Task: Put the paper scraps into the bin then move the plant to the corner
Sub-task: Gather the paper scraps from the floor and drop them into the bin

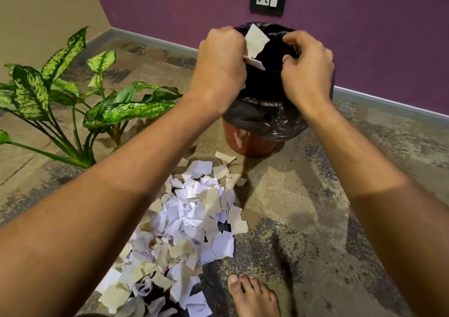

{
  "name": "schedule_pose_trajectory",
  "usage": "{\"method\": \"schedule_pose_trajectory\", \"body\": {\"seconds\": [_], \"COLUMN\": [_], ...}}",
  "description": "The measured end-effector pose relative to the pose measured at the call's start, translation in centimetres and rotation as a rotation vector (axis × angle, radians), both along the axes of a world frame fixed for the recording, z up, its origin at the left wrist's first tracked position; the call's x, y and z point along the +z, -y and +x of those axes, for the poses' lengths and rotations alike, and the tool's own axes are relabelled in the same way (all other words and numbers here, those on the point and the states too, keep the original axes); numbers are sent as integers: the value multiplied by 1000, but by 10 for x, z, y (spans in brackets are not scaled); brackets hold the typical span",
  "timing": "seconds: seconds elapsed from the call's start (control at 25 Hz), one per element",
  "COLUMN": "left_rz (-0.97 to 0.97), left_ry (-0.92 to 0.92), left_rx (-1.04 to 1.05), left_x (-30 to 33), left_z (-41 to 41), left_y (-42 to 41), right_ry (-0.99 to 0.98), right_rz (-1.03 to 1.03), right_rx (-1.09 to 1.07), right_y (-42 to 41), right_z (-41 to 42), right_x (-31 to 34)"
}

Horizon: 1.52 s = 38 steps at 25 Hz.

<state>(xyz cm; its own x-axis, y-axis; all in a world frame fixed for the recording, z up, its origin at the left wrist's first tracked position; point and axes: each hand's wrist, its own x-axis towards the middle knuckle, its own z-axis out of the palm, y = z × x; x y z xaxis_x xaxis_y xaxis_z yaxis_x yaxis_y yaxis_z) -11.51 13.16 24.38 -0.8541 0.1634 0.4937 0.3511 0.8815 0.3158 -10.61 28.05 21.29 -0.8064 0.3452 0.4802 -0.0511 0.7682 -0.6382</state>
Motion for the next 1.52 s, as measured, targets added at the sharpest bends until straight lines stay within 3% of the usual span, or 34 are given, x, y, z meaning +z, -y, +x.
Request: {"method": "schedule_pose_trajectory", "body": {"seconds": [0.36,0.56,0.8,0.88,1.04,1.2,1.36,1.52], "left_rz": [-79,92,300,197,-219,-363,-363,-341], "left_ry": [116,65,221,332,622,962,1086,1149], "left_rx": [-236,-305,-233,-219,-196,-33,13,55], "left_x": [-13,-45,-109,-135,-189,-228,-248,-251], "left_z": [-19,22,71,82,98,112,119,122], "left_y": [-23,-10,34,54,96,131,154,160], "right_ry": [-79,-51,91,211,615,1018,1129,1061], "right_rz": [140,223,438,522,641,781,746,786], "right_rx": [90,213,446,523,696,791,873,913], "right_y": [7,29,76,88,102,96,91,98], "right_z": [16,25,44,51,61,70,74,77], "right_x": [2,-9,-53,-78,-137,-187,-208,-223]}}
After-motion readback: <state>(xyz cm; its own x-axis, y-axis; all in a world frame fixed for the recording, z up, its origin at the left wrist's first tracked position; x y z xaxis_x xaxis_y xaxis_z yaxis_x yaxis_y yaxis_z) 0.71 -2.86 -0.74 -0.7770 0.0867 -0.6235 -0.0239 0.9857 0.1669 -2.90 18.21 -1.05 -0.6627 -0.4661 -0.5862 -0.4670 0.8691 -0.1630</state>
